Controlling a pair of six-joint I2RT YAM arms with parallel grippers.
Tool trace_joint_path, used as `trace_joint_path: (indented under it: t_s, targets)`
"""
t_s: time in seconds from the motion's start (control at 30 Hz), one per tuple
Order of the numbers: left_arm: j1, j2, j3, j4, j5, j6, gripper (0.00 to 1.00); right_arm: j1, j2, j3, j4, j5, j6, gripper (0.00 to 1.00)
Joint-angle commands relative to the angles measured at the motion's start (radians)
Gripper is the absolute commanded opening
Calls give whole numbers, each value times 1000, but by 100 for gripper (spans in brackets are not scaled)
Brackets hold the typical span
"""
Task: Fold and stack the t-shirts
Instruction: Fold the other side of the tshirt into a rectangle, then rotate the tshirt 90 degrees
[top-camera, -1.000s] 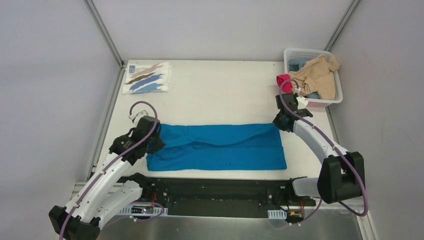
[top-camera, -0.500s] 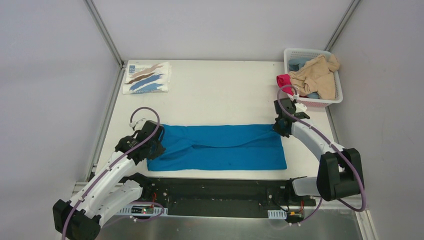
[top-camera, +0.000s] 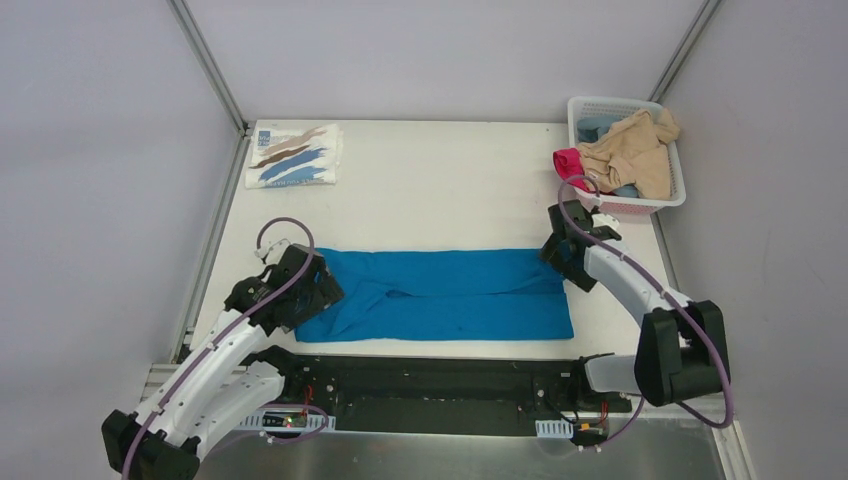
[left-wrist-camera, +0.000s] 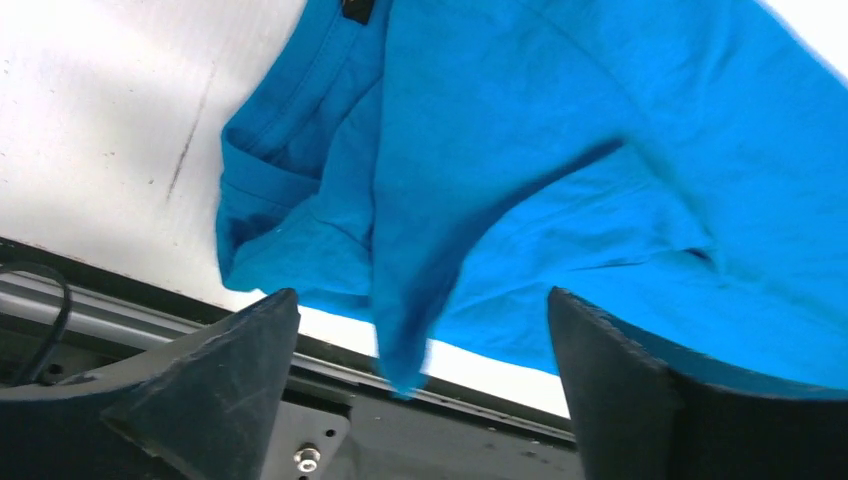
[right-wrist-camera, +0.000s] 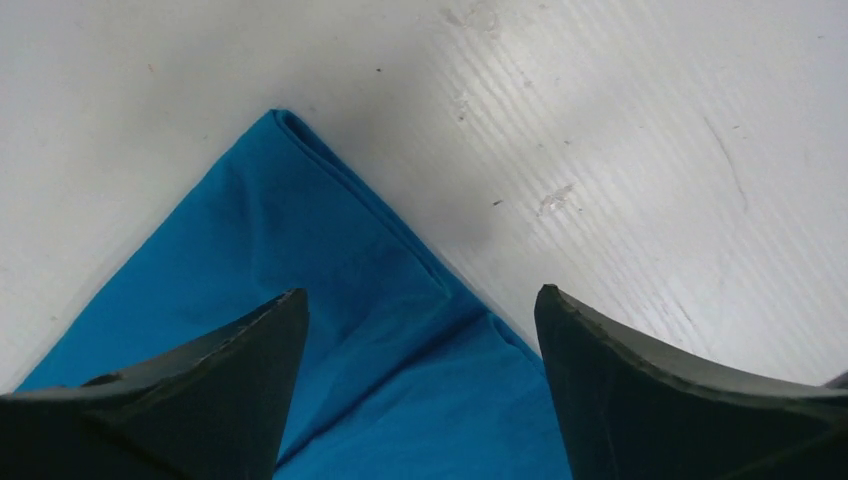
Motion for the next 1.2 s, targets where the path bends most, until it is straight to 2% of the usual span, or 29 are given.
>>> trace_joint_path:
  t_s: [0.0,0.03,0.2,0.33,0.37,0.57,0.83,0.97,1.17]
  targets:
    - [-8,-37,76,-18,26,48,99,2,-145,33,-83,29,32,95]
    - [-7,-25,96,-14,37,68,99,3,-178,28,-67,7,20,99]
    - [-7,122,165,77,78,154,99,5,-308,-26,111,-250,-95,99]
    - [-7,258,141,306,195,197,99,6,-289,-63,232,-523,-127,99]
    - [-7,292,137,346,227,204,99,8,-281,-60,237,-550,-126,99]
    - [-7,454,118,464,337,212,99,11,-236,-61,224,-529,-118,99]
    - [-9,569,63,521,335,206,99,11,-254,-79,207,-489,-117,99]
    - [-17,561,39,533,378,195,99,10,-262,-84,206,-478,-118,99]
    - [-57,437,-35,535,504,194,99,11,-267,-85,203,-463,-121,99]
